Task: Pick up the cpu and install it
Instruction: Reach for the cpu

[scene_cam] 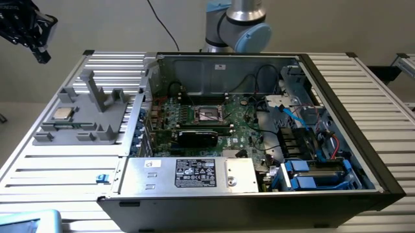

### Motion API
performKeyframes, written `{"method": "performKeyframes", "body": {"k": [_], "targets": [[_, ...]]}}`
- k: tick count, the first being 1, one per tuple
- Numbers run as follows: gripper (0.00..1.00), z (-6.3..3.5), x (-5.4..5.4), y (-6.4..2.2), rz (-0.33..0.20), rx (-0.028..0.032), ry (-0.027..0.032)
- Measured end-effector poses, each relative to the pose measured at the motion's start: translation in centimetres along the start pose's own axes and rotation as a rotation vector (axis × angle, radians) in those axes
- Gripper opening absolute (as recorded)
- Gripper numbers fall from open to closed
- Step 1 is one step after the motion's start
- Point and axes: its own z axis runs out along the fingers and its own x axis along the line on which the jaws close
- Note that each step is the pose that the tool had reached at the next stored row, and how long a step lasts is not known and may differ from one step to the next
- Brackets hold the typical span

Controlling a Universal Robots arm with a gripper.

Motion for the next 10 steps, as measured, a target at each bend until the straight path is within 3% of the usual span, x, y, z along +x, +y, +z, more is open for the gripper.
{"method": "performKeyframes", "body": {"k": [6,10], "targets": [[0.11,0.2,0.67,0.27,-0.025,0.0002,0.0007],[0.11,0.39,0.93,0.91,-0.03,0.0003,0.0009]]}}
